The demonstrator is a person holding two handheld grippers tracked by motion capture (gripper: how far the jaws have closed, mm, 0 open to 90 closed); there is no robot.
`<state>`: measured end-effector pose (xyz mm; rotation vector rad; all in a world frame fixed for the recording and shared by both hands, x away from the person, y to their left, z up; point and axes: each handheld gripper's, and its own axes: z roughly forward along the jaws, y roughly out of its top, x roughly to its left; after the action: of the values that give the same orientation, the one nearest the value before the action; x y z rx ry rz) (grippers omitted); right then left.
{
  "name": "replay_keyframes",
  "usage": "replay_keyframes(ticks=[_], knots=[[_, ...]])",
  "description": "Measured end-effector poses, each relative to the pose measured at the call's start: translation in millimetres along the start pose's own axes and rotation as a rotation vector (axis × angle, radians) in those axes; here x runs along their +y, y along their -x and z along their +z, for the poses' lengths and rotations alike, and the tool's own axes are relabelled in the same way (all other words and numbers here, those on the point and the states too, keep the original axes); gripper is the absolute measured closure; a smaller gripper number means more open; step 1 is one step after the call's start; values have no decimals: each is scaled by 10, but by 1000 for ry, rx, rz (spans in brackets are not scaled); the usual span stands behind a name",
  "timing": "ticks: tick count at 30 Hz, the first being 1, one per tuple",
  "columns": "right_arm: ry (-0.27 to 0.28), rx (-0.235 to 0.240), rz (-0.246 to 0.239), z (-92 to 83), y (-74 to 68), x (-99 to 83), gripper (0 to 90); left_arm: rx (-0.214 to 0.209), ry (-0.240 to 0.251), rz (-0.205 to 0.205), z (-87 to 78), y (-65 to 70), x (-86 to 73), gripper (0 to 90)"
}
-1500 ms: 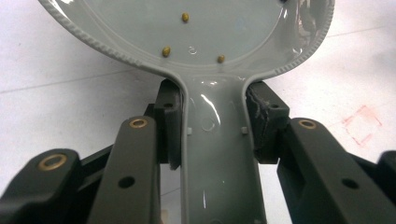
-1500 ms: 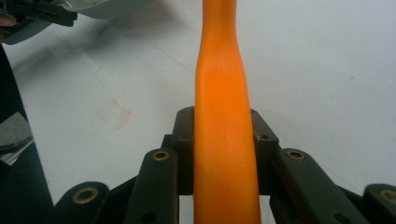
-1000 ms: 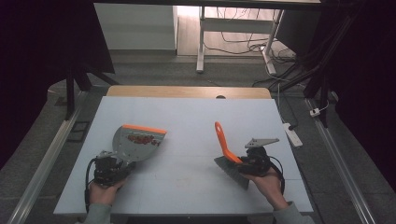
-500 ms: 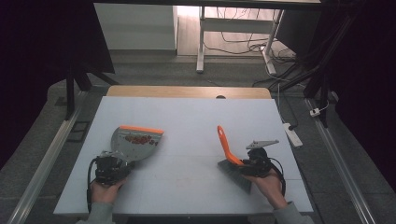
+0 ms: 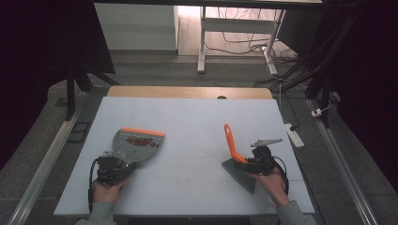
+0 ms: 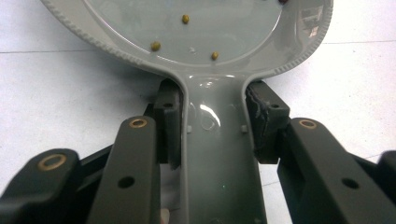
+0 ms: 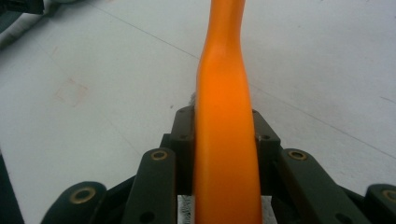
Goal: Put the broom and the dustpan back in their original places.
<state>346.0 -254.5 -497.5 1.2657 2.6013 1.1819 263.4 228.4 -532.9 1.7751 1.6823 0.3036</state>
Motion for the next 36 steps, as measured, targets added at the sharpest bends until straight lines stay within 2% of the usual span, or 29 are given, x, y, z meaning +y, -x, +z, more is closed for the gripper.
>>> replay_keyframes(ticks=[7, 11, 20, 28, 36], knots=[[-10, -8, 1, 14, 55, 9, 672, 4, -7, -7, 18, -6, 4, 613], [-16, -40, -13, 21, 76, 15, 633, 5, -7, -6, 18, -5, 5, 612], [-29, -74, -22, 36, 103, 19, 575, 6, -7, -2, 20, -4, 5, 611], [-63, -115, -35, 82, 146, 38, 487, 6, -5, -3, 17, -1, 7, 608], [-85, -142, -32, 111, 179, 46, 445, -5, -6, -3, 9, 26, 4, 604]])
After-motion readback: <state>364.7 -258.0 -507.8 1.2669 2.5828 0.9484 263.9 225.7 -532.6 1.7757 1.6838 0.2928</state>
